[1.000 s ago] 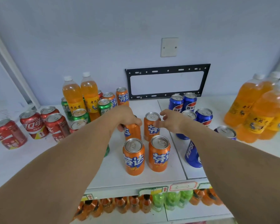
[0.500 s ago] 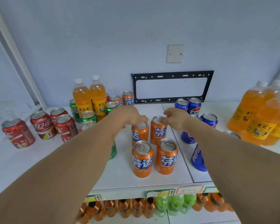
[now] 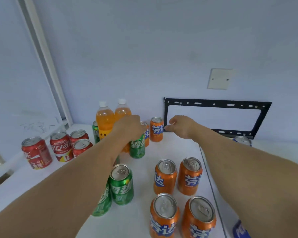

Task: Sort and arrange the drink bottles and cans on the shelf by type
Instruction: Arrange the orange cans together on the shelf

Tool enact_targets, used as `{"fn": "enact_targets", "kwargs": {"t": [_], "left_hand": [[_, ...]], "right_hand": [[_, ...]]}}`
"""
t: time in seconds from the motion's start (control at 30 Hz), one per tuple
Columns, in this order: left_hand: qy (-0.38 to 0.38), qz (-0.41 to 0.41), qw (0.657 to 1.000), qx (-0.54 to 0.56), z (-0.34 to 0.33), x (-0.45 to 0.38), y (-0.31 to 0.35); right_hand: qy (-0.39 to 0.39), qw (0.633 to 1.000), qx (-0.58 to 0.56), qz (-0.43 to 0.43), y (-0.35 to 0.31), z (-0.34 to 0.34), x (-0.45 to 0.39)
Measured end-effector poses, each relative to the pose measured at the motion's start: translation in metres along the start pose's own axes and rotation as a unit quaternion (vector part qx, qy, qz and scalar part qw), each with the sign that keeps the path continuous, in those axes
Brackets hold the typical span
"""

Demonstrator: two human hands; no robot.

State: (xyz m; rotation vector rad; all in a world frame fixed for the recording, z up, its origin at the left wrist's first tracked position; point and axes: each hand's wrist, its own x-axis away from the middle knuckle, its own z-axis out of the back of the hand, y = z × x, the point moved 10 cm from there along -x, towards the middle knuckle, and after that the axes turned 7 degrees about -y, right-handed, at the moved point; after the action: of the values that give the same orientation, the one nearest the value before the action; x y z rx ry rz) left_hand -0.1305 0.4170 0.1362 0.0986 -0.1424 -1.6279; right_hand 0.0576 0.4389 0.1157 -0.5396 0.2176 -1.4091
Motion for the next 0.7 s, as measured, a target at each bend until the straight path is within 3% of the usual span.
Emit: {"fn": "enact_targets", "kwargs": {"t": [0.3, 0.47, 0.7], "left_hand": [[-0.065, -0.012, 0.998, 0.016, -0.038, -0.069, 0.008], [-0.079, 0.041, 0.995, 0.044, -0.056, -0.091, 0.006], [-0.097, 0.073, 0.99, -0.076, -0.06, -0.103, 0.012]], "right_hand": [[-0.054, 0.994, -0.097, 0.016, 0.004, -0.03, -0.108], [-0.074, 0.987, -0.139, 0.012, 0.019, -0.047, -0.138], [-0.096, 0.983, -0.156, 0.002, 0.039, -0.067, -0.159]]}}
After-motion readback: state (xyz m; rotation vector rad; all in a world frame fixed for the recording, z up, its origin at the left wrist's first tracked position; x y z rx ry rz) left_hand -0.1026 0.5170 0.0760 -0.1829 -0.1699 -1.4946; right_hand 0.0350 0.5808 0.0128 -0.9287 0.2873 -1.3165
